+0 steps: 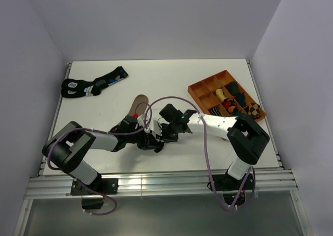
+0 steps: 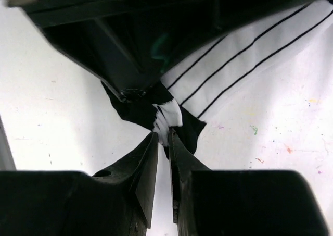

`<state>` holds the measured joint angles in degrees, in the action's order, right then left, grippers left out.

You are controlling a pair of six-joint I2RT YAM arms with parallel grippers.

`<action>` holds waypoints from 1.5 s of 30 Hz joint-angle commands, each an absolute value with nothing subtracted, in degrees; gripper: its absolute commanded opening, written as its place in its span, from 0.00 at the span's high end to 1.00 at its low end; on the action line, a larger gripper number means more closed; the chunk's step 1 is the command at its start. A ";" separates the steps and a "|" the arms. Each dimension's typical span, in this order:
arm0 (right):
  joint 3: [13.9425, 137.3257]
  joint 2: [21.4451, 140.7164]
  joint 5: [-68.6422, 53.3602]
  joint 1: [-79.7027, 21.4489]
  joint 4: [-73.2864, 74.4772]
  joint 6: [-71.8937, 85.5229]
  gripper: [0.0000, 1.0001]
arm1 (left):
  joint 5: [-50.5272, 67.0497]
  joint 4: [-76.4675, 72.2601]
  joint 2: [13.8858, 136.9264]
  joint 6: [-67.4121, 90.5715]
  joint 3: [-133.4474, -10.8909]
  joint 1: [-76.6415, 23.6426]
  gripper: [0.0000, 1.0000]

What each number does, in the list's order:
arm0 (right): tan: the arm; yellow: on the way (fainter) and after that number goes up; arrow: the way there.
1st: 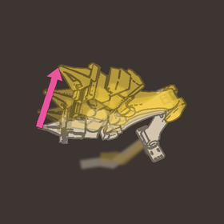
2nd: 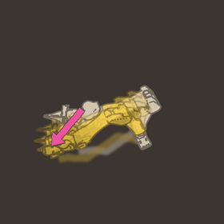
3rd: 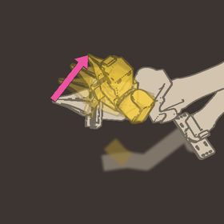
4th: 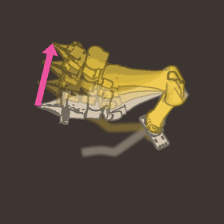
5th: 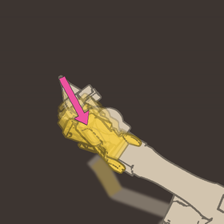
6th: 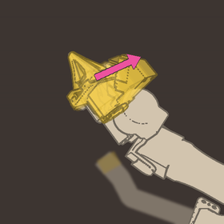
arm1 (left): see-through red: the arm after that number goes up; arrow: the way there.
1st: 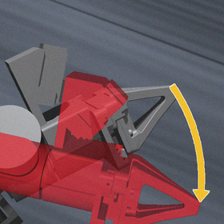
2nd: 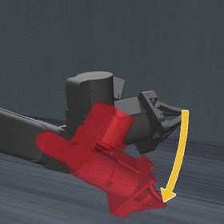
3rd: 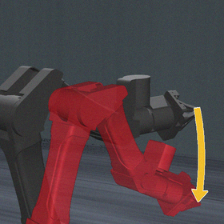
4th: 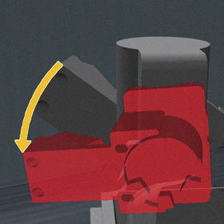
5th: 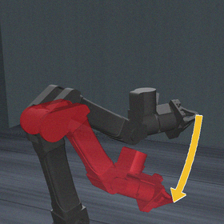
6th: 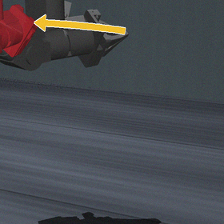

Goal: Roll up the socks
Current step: Roll the sock at the center of the board.

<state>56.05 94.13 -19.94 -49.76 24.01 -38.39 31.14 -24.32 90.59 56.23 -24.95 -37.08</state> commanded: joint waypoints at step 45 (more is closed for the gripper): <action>74.44 108.63 -26.28 -47.02 37.62 -26.28 0.82 | 26.98 -31.03 93.25 57.13 -23.20 -39.02 0.59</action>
<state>72.03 108.68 -25.82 -47.59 38.94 -30.68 30.55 -32.84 91.74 59.88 -22.11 -37.17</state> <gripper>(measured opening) 0.183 0.409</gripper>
